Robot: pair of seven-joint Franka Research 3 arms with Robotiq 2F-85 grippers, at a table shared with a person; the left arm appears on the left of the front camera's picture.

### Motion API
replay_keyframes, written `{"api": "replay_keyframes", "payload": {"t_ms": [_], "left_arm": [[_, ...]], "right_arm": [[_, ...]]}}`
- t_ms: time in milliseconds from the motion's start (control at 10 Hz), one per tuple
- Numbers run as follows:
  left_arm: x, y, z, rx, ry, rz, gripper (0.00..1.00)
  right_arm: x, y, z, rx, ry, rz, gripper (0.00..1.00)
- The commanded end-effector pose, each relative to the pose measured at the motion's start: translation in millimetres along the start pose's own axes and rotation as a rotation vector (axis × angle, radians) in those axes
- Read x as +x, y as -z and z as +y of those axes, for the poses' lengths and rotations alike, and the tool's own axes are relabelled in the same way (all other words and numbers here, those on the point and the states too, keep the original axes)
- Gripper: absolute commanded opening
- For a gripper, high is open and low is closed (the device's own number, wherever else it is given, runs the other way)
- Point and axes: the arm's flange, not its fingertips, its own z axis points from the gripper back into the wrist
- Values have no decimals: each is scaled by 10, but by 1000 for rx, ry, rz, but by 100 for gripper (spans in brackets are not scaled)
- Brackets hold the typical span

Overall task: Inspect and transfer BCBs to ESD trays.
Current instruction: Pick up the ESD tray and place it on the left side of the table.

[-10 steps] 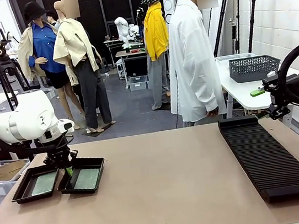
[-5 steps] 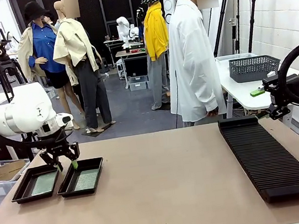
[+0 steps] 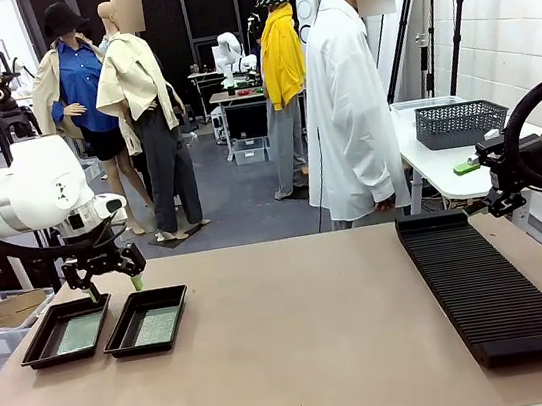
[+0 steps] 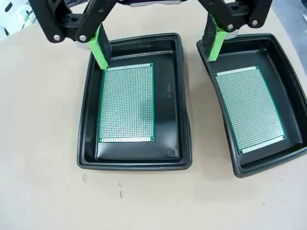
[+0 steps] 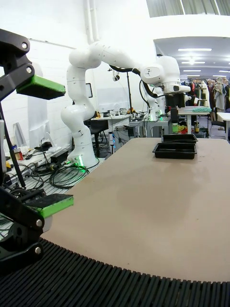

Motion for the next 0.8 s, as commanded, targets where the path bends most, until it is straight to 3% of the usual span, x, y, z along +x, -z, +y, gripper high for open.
{"api": "replay_keyframes", "payload": {"t_ms": [0, 700], "left_arm": [[10, -29, 10, 2, 0, -4, 100], [10, -29, 10, 2, 0, -4, 100]], "right_arm": [[-3, 14, 11, -11, 9, -7, 100], [-3, 14, 11, -11, 9, -7, 100]]}}
